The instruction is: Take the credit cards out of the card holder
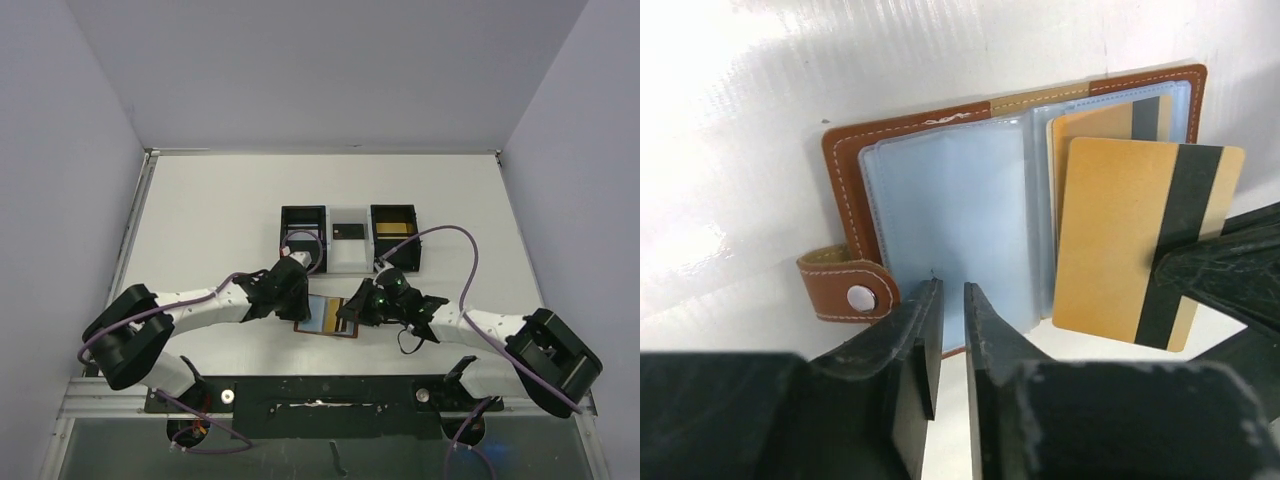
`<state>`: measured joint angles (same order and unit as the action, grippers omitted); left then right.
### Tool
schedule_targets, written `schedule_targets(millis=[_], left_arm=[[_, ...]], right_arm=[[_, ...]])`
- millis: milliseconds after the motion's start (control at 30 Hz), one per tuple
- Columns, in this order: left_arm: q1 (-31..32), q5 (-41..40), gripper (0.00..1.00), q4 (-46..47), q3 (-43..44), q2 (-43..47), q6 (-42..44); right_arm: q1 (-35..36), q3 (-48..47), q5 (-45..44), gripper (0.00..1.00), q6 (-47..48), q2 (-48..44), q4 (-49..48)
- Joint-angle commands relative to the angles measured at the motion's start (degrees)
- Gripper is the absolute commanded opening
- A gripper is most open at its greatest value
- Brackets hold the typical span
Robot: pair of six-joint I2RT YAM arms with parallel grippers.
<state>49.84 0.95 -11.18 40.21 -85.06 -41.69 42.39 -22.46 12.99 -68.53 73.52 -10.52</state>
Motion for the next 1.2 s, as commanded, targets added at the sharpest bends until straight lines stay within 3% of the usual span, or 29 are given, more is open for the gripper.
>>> schedule_targets(millis=[0, 200, 433, 633, 900, 1167], left_arm=[[0.2, -2.2, 0.18, 0.1, 1.3, 5.5, -0.4], [0.4, 4.5, 0.28, 6.4, 2.7, 8.1, 0.8], [0.8, 15.7, 0.30, 14.4, 2.4, 1.3, -0.4], [1.0, 8.4, 0.29, 7.9, 1.4, -2.5, -0.5], [0.8, 6.0, 0.25, 8.4, -1.1, 1.5, -1.3], [0.8, 4.6, 0.26, 6.6, 0.2, 7.0, 0.8]], right_arm=[[-0.3, -2.6, -5.0, 0.00, 3.0, -6.7, 4.5], [-0.6, -4.2, -12.8, 0.00, 6.5, -13.9, 11.9], [-0.6, -4.2, -24.5, 0.00, 7.2, -24.2, 19.1], [-0.7, -2.5, -25.6, 0.00, 11.9, -29.4, 15.5], [-0.7, -0.6, -21.4, 0.00, 32.2, -32.1, 8.0], [-0.7, -9.3, -26.5, 0.00, 50.8, -30.7, 17.6]])
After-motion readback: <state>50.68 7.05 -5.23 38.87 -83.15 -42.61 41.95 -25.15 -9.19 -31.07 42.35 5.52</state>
